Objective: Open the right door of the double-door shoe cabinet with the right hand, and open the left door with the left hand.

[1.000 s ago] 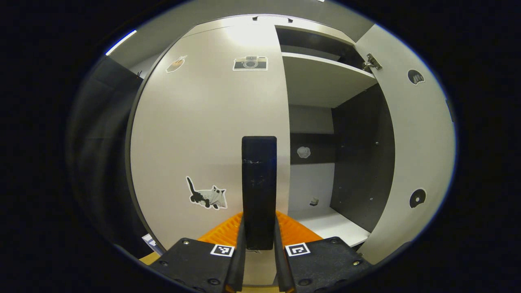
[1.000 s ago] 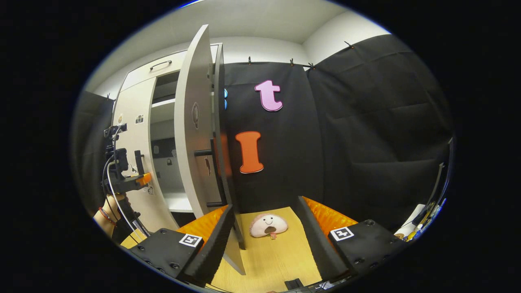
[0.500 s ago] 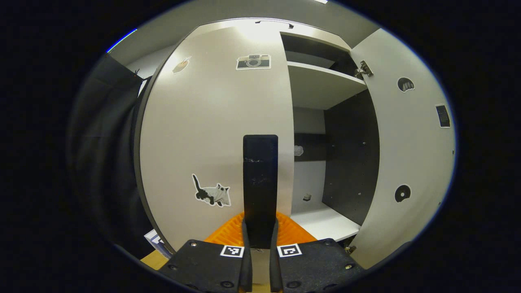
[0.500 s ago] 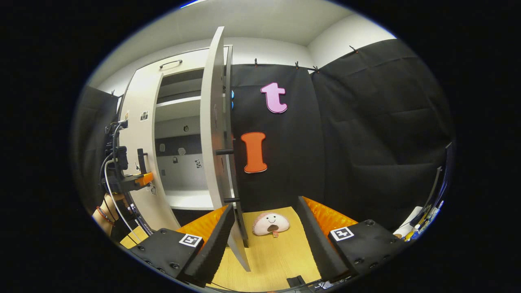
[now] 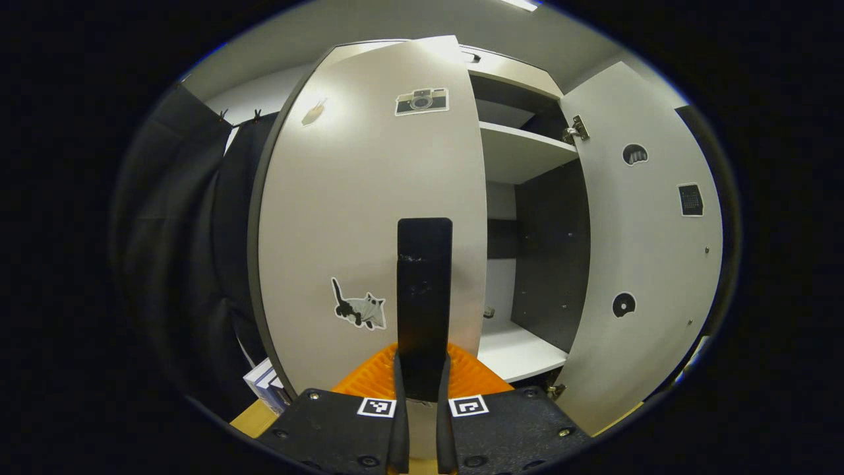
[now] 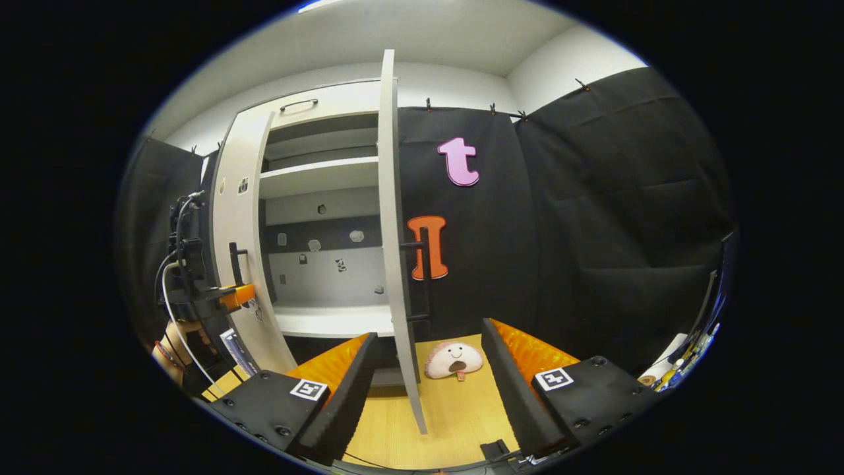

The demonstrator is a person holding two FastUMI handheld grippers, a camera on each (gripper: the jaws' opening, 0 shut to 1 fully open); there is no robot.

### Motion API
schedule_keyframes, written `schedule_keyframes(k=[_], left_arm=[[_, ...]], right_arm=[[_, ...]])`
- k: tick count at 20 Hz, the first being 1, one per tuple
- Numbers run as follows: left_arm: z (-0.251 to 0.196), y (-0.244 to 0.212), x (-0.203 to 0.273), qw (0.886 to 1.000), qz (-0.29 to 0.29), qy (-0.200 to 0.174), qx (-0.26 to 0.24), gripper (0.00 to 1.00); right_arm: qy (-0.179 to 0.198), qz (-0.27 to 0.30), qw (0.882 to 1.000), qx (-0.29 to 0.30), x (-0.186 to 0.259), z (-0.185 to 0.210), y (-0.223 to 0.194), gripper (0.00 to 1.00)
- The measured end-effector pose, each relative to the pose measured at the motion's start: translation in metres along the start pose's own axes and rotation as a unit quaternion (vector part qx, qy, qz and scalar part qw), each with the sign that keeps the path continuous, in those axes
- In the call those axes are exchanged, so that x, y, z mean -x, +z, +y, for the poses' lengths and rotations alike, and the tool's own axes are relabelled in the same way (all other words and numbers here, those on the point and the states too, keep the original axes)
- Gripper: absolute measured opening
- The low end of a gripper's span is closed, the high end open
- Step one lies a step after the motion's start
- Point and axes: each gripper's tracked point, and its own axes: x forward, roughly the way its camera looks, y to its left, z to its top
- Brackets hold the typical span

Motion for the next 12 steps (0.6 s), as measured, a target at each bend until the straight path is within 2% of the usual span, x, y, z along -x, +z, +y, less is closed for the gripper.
schedule_keyframes(k=[12], left_arm=[[0.004, 0.001, 0.017, 1.000, -0.001, -0.028, 0.014, 0.14]], right_arm=[[0.009, -0.007, 1.000, 0.002, 0.001, 0.032, 0.001, 0.99]])
